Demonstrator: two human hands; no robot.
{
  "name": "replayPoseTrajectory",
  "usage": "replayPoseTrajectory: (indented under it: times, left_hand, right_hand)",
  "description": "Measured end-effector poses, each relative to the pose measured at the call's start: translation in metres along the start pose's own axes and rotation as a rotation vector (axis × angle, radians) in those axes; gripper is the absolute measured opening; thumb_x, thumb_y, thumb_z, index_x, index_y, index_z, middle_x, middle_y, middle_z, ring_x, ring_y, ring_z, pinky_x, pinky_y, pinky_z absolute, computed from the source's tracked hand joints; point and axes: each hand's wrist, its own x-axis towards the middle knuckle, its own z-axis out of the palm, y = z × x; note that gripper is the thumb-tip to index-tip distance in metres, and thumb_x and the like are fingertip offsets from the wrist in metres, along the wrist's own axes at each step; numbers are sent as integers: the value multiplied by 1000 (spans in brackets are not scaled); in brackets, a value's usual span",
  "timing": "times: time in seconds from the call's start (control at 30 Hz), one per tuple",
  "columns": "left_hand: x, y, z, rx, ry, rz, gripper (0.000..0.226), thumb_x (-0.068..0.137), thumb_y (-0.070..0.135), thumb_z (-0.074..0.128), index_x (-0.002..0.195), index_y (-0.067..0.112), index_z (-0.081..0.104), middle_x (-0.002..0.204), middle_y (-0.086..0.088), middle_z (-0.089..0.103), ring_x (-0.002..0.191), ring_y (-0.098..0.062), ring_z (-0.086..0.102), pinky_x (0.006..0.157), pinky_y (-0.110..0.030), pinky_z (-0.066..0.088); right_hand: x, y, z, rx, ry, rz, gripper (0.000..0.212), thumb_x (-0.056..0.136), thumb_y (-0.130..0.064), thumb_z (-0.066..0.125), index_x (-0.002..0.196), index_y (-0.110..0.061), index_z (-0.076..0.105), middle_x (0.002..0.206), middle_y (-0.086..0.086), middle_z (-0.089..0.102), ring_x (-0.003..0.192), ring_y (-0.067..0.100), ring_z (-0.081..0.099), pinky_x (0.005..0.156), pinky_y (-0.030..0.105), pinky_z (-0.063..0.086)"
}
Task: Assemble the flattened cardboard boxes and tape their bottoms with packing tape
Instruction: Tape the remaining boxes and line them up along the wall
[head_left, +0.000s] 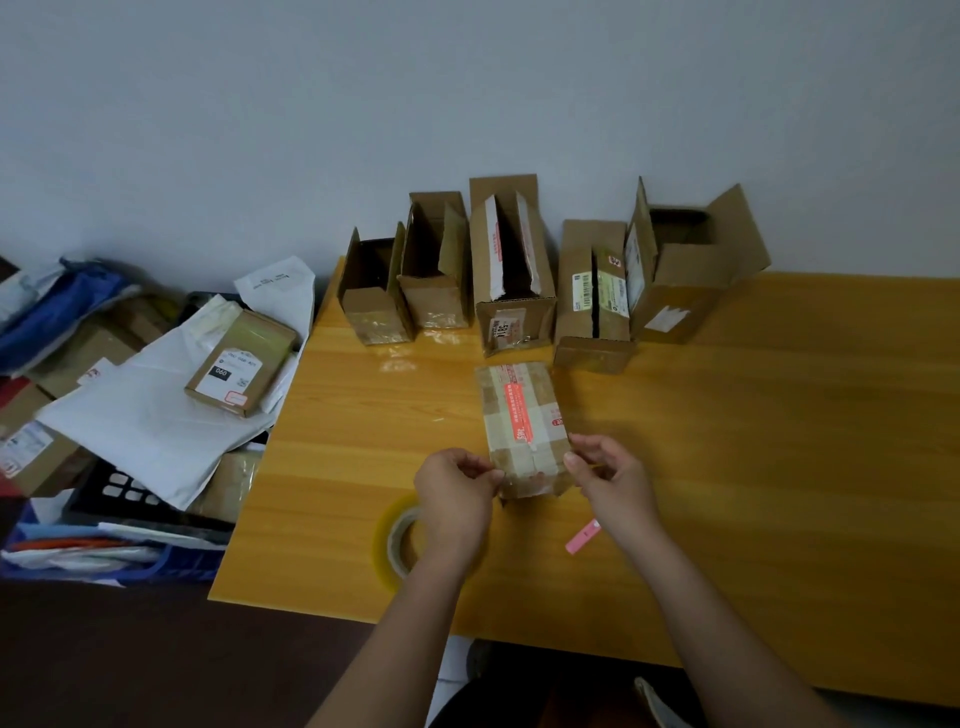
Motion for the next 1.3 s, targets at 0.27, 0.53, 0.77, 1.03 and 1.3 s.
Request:
replayPoseTrajectory:
  times: [0.27,0.53,0.77,1.03,1.3]
  left_hand:
    - [-10,-6,6,240,-84,453,39,87,8,66,124,18,65,123,2,54,94,-11,61,81,-30,57]
    - [6,-34,10,15,-81,451,24,78,1,76,98,13,76,111,15,52,101,-16,64,79,-13,54]
    - [12,-38,10,-182,-119,473,37,75,-4,76,88,31,72,109,5,55,110,9,54,78,-15,54]
    - [10,-36,5,-35,-165,538,39,67,4,85,94,30,71,119,9,49,92,11,55,73,-9,50]
    - [13,-35,5,-185,-186,496,29,76,-2,76,92,23,74,117,2,51,103,11,56,77,-22,57]
  right_hand:
    - [-10,-13,-2,-277,-119,-243,40,94,-34,59,132,-37,46,102,-19,61,84,-9,58,62,10,48]
    - [5,7,8,-552,3,-447,63,72,-61,65,119,-20,66,100,2,64,74,11,57,61,30,54]
    - [15,28,5,-539,30,-696,42,77,-13,80,116,-6,67,96,9,67,78,12,61,65,23,53]
    - [14,19,-12,-438,-149,-606,52,80,-14,79,129,-19,61,95,-7,56,80,2,56,74,4,45]
    - [21,20,-14,-233,-152,-452,44,86,-6,69,119,-35,63,88,-11,60,77,3,57,64,13,44]
